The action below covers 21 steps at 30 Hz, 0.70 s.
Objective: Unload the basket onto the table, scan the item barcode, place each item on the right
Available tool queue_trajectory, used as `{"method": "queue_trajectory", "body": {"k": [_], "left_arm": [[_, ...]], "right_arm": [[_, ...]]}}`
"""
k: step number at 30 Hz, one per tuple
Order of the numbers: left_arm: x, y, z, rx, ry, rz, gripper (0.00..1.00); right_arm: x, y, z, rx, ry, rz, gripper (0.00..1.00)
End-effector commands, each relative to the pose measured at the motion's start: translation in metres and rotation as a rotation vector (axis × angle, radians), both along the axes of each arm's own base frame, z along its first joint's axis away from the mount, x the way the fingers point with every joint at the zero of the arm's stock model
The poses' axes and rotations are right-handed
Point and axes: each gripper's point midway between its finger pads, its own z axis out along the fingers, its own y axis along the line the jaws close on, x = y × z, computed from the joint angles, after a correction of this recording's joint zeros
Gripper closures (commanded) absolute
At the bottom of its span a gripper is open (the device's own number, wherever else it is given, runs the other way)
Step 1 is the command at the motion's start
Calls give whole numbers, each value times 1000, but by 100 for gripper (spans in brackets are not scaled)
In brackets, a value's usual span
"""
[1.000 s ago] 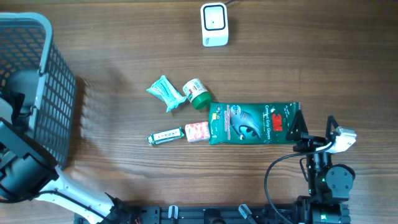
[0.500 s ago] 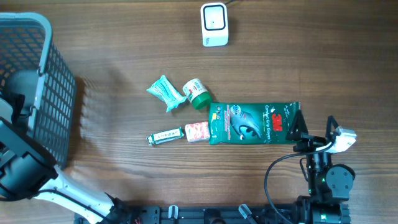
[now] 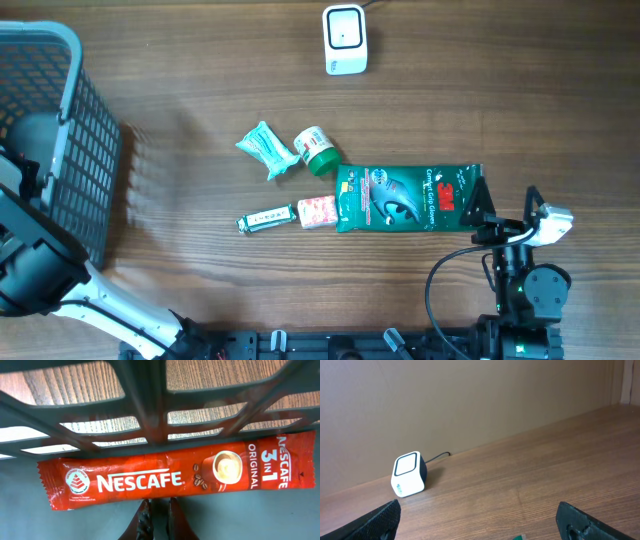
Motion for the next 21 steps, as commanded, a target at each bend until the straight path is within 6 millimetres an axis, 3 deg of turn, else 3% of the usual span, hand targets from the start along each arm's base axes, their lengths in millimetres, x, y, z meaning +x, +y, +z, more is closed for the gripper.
{"method": "queue_trajectory", "body": {"k": [1,3,4,6,7,8,9,11,12,13,21], "left_arm": [[-3,1,-1,37,64,-4,96],[3,0,14,75,70,-32,95],[10,-3,24,91,69,-65,85],[22,-8,43,129,61,-127,23],[27,-7,53,156,58,-153,10],[29,-5,64,192,52,-150,10],[28,-1,72,226,50,-134,16],[26,6,80,269,49,-110,51],[22,12,83,290,55,-87,84],[20,13,83,289,54,-79,96],[10,20,76,276,64,-55,96]], "right_arm": [[0,0,2,-12,-9,-4,0],[0,0,2,-12,-9,-4,0],[0,0,2,-12,-9,-4,0],[0,0,2,-12,-9,-4,0],[0,0,2,-12,-9,-4,0],[0,0,2,-12,-9,-4,0],[0,0,2,-12,-9,-4,0],[0,0,2,-12,-9,-4,0],[0,0,2,-12,-9,-4,0],[0,0,2,-12,-9,-4,0],[0,0,2,-12,-9,-4,0]]}}
